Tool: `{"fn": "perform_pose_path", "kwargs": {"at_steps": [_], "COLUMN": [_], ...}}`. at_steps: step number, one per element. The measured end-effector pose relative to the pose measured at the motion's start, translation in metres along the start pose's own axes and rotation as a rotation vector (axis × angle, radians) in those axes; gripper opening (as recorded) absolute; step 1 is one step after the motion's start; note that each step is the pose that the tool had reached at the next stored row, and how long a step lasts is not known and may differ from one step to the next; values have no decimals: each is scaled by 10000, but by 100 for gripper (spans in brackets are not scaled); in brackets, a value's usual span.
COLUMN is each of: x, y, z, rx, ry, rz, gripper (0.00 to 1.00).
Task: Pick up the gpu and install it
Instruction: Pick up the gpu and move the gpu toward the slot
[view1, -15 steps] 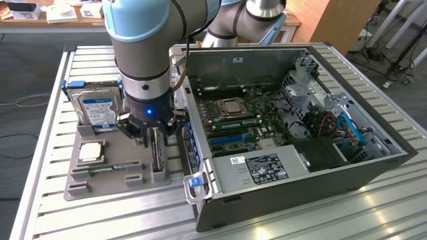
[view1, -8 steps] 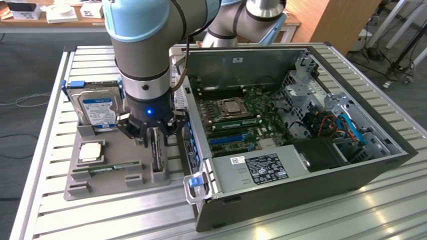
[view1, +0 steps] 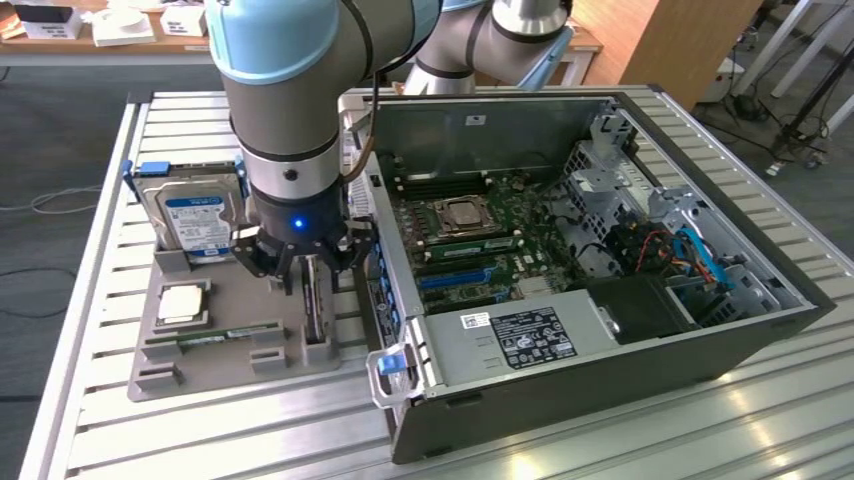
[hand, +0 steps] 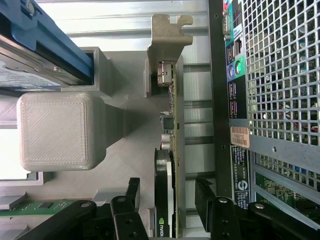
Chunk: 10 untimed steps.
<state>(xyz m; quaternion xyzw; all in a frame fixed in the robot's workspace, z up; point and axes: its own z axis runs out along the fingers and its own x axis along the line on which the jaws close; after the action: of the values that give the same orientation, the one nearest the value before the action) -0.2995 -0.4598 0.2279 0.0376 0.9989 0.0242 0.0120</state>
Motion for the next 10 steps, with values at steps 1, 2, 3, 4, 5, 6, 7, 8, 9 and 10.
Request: {"fn": "perform_pose_path", "kwargs": {"at_steps": [1,2,3,4,5,6,7,8,9,10], "x": [0,0,0,0,0,0,0,0,0,0], "y": [0,0,0,0,0,0,0,0,0,0], "z": [0,0,0,0,0,0,0,0,0,0], "rx": [0,0,0,0,0,0,0,0,0,0], "ry": [0,0,-1,0,0,0,0,0,0,0], "rz": [0,-1,0,0,0,0,0,0,0,0], "gripper": [56,56,56,56,56,56,56,56,55,55]}}
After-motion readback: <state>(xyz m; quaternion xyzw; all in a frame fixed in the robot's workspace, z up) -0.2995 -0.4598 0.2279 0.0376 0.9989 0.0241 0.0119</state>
